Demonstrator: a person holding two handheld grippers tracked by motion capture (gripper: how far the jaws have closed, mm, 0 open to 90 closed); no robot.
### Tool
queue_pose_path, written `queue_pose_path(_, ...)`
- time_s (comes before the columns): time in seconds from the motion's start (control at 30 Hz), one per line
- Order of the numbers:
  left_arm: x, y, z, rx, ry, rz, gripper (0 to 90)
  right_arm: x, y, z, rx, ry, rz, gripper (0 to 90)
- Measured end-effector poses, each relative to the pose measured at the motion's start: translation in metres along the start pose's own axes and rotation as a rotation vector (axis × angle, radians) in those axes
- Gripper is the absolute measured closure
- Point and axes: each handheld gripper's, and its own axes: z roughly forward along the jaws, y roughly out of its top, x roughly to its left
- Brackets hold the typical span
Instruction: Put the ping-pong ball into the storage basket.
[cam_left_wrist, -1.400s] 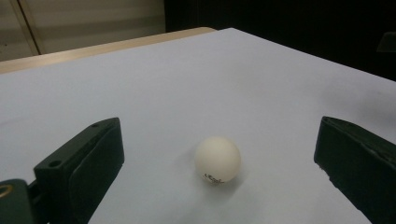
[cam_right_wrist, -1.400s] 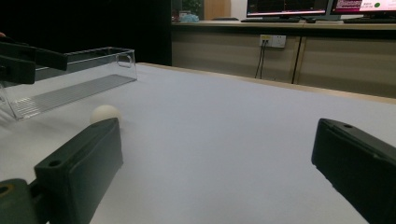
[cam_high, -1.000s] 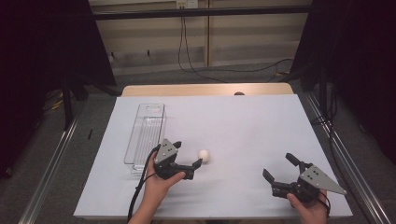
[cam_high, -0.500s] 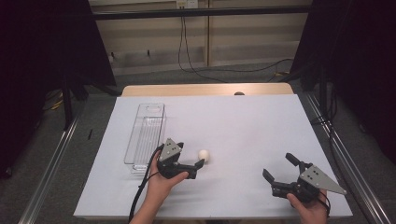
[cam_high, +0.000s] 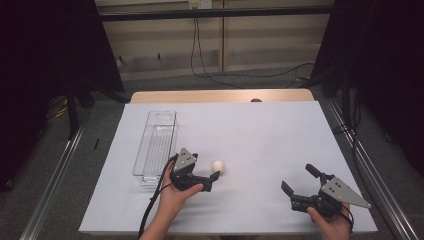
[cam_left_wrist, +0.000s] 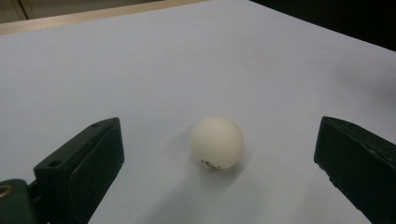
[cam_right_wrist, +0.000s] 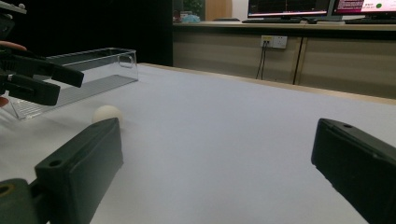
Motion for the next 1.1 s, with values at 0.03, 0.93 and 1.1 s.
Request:
queue_pose_path(0.03, 0.000, 0.000, 0.000, 0.000, 0.001, 0.000, 1.8, 0.000, 0.000, 0.000, 0.001, 0.001, -0.002, 1.6)
queue_pose_path(0.93, 0.003, 0.000, 0.010, 0.048, 0.006, -0.006, 2.3, 0.000, 0.000, 0.001, -0.002, -0.002, -0.005, 1.8)
queue_pose_path(1.1, 0.002, 0.000, 0.013, 0.061, 0.016, 0.000, 2.6, 0.000, 0.000, 0.001, -0.002, 0.000, -0.005, 1.8)
